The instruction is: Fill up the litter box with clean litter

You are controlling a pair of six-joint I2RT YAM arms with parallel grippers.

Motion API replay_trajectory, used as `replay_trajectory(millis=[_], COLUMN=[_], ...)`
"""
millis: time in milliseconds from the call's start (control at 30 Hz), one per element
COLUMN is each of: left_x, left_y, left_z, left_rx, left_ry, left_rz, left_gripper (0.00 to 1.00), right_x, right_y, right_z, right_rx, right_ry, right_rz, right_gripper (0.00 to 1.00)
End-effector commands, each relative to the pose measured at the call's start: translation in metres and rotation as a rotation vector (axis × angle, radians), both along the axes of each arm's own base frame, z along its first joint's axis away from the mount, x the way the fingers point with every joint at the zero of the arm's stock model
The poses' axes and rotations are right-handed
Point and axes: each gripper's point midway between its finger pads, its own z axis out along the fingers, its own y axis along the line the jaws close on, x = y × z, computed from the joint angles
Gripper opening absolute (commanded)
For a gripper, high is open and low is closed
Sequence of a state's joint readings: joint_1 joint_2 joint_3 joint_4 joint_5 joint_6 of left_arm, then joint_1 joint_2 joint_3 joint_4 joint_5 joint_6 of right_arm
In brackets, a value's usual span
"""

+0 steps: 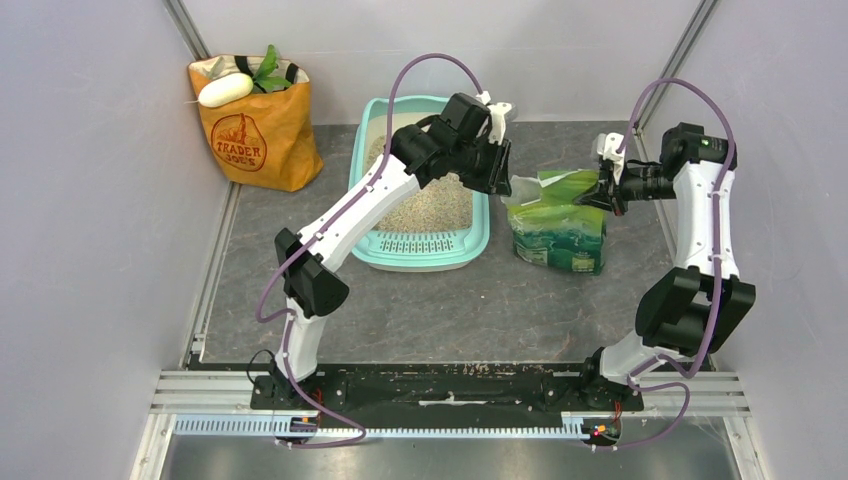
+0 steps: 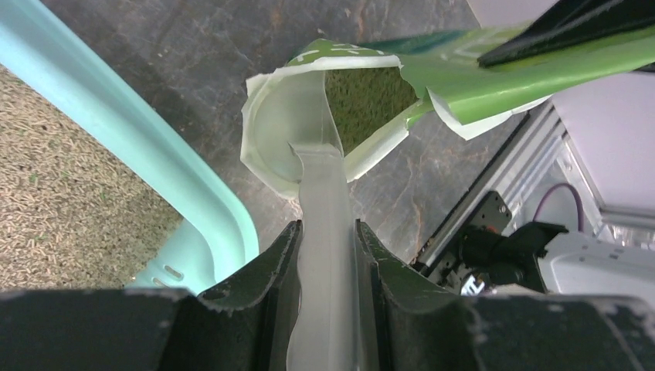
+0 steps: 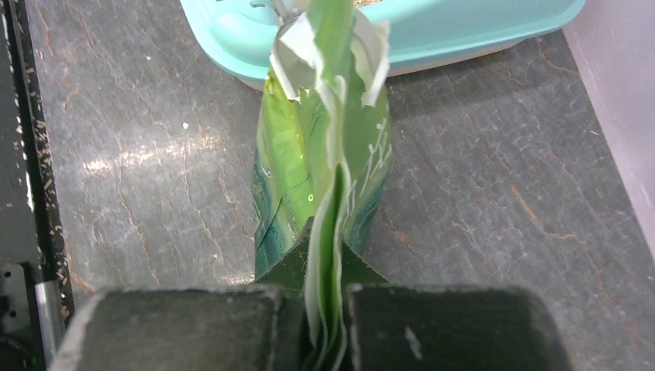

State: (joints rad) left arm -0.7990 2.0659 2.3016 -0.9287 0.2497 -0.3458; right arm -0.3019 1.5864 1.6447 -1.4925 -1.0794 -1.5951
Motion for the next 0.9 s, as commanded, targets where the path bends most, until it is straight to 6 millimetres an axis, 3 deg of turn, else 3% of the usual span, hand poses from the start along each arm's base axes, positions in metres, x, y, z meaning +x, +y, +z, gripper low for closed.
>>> replay_trajectory(millis=[0,100,233,433,600,867], left_x=[-0.021,-0.032,-0.032,-0.006,-0.011,-0.006], left_y=[0.01,-0.001,-0.004,0.014,0.009,0.006], left_z=[-0.019,-0.022,-0.03,-0.053,-0.063,-0.133], left_rx=[0.073,0.027,0.018,0.077,0.085,0.255], left_ry=[0.06,0.14,0.205,0.299,0.383,0.403], left_rz=[-0.119,-0.156,-0.119,0.197,0.283,0.369], left_gripper=[0.02,0.02,0.02,0.02,0.02,0.02], right_x=[-0.016,-0.024,-0.035,-0.038,-0.037,-0.034], right_y=[0.016,0.021,0.033,0.048,0.056,0.055], right_z=[0.043,0.042,0.041,0.045,0.044,0.038], right_rx=[0.048,0.038,0.017,-0.009,-0.033,-0.042], right_ry=[-0.102,-0.153,-0.197,-0.247,-0.244,-0.21], right_rz=[0.06,0.119,0.19,0.267,0.31,0.305], right_gripper=[0.0,0.0,0.0,0.0,0.0,0.0])
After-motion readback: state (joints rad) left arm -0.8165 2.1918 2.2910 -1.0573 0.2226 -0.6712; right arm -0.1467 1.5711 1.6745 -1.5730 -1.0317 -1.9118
